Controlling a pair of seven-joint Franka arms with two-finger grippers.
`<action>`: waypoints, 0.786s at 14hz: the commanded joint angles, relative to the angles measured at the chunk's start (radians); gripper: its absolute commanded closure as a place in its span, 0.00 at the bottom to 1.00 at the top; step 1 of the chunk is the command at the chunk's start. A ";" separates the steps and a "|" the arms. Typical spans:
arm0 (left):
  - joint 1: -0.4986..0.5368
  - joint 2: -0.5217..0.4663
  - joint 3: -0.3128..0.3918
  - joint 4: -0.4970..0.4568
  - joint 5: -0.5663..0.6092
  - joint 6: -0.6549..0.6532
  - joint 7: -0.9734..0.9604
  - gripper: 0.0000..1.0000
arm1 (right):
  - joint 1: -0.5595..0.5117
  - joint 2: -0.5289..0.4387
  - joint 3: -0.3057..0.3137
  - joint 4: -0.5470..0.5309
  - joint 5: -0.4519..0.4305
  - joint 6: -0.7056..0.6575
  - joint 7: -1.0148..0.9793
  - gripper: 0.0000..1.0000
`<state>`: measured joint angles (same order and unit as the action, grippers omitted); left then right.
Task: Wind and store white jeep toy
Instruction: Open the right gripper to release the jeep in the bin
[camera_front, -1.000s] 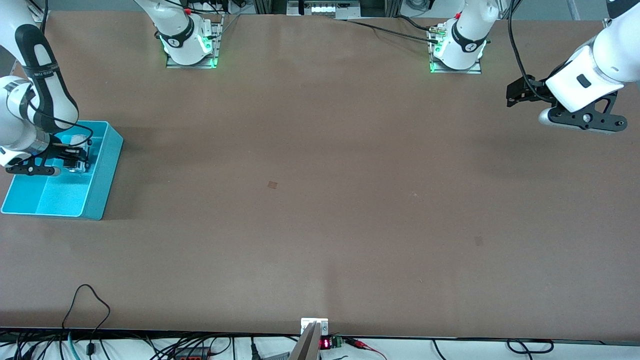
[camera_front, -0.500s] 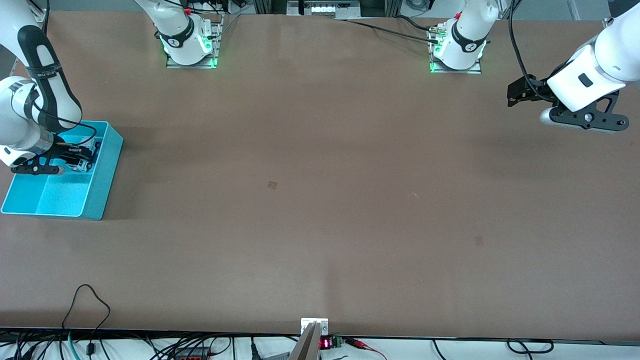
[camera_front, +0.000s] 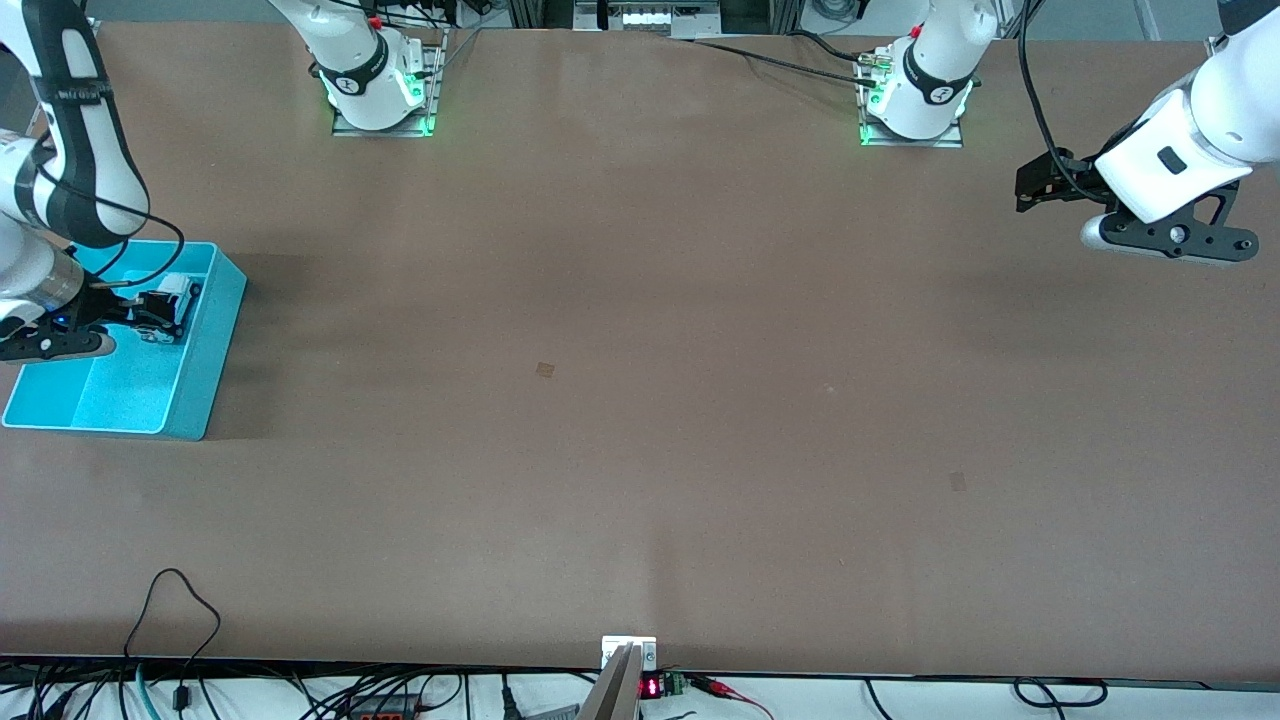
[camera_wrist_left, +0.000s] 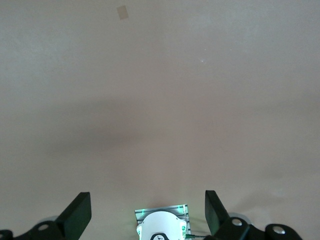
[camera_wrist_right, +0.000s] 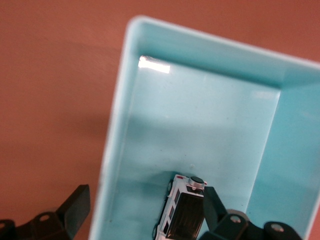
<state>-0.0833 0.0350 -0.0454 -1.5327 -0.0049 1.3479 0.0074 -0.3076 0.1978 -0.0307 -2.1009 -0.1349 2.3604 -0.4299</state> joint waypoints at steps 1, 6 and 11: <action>0.002 0.011 -0.004 0.034 -0.014 -0.023 -0.020 0.00 | -0.007 -0.058 0.046 0.024 0.008 -0.075 -0.021 0.00; 0.008 0.006 0.012 0.034 -0.010 -0.018 -0.047 0.00 | 0.079 -0.098 0.084 0.148 0.076 -0.206 -0.010 0.00; 0.092 0.006 0.010 -0.012 -0.009 0.063 -0.034 0.00 | 0.189 -0.165 0.077 0.200 0.097 -0.319 0.086 0.00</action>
<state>-0.0177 0.0362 -0.0291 -1.5254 -0.0049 1.3770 -0.0309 -0.1616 0.0712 0.0563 -1.9091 -0.0491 2.0837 -0.3936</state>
